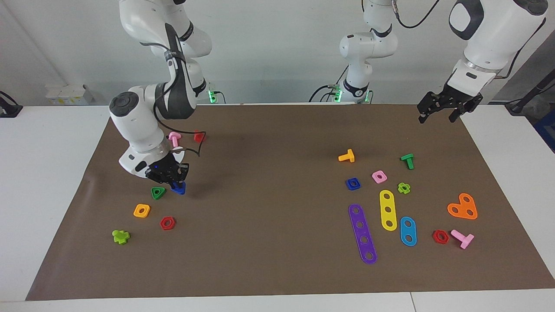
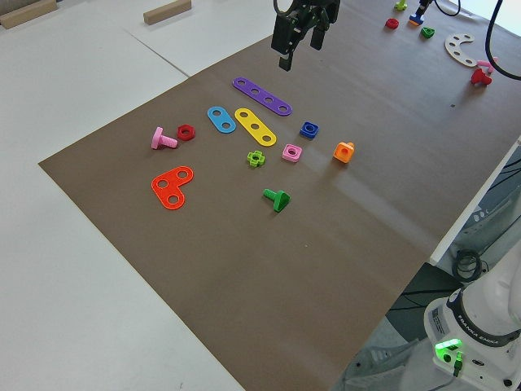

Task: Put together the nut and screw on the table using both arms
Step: 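Carry the blue bolt to the mat centre and release it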

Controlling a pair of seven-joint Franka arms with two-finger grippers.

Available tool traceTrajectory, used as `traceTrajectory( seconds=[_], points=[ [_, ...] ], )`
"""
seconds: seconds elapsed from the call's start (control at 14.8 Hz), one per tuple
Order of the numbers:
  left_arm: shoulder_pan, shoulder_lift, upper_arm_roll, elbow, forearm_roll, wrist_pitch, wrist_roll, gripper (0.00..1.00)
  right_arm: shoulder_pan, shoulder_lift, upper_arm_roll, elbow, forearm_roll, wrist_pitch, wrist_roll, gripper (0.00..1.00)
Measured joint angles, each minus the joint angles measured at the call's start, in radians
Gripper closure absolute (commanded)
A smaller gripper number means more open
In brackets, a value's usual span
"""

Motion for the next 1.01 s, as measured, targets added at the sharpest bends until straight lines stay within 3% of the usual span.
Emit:
traceTrajectory(
  seconds=[0.34, 0.61, 1.01],
  points=[
    [0.0, 0.0, 0.0, 0.0, 0.0, 0.0, 0.0, 0.0, 0.22, -0.005, 0.007, 0.122, -0.089, -0.058, 0.382, 1.0],
    [0.0, 0.0, 0.0, 0.0, 0.0, 0.0, 0.0, 0.0, 0.395, 0.109, 0.009, 0.214, -0.132, -0.007, 0.637, 1.0],
    [0.0, 0.0, 0.0, 0.0, 0.0, 0.0, 0.0, 0.0, 0.49, 0.251, 0.009, 0.249, -0.135, 0.12, 0.769, 1.0]
  ],
)
